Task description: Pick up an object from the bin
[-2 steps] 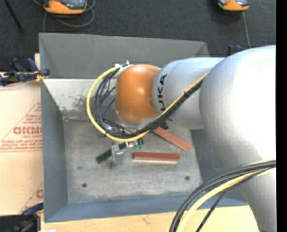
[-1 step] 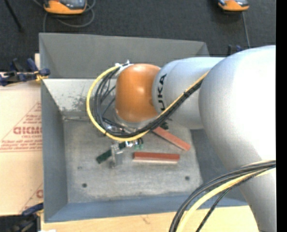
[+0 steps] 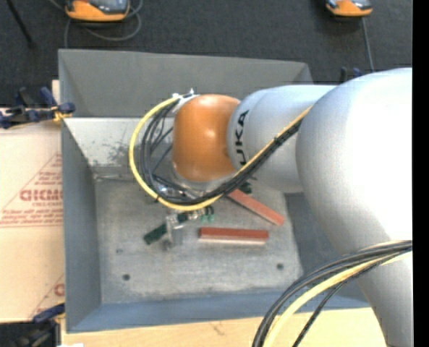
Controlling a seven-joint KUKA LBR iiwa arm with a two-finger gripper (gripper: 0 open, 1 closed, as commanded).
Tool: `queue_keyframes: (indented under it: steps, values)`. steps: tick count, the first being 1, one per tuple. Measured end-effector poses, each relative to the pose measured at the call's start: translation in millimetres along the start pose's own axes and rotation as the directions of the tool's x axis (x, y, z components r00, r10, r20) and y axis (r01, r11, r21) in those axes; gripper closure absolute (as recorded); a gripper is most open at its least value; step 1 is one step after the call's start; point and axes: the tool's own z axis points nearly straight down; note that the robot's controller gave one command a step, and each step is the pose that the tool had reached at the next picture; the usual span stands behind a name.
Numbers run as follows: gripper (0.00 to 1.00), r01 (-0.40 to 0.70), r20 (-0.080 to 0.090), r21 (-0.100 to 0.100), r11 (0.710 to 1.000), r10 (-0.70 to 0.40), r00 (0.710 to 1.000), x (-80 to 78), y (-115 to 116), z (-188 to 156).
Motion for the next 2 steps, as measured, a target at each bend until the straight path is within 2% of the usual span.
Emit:
queue_keyframes:
  steps: [1, 2]
  values:
    - [0.0, -0.006, 0.0, 0.0, 1.0, 0.006, 1.0, -1.4, -0.2, -0.8]
    - [1.0, -0.008, 0.001, 0.0, 1.0, 0.008, 1.0, -1.5, -0.1, -1.2]
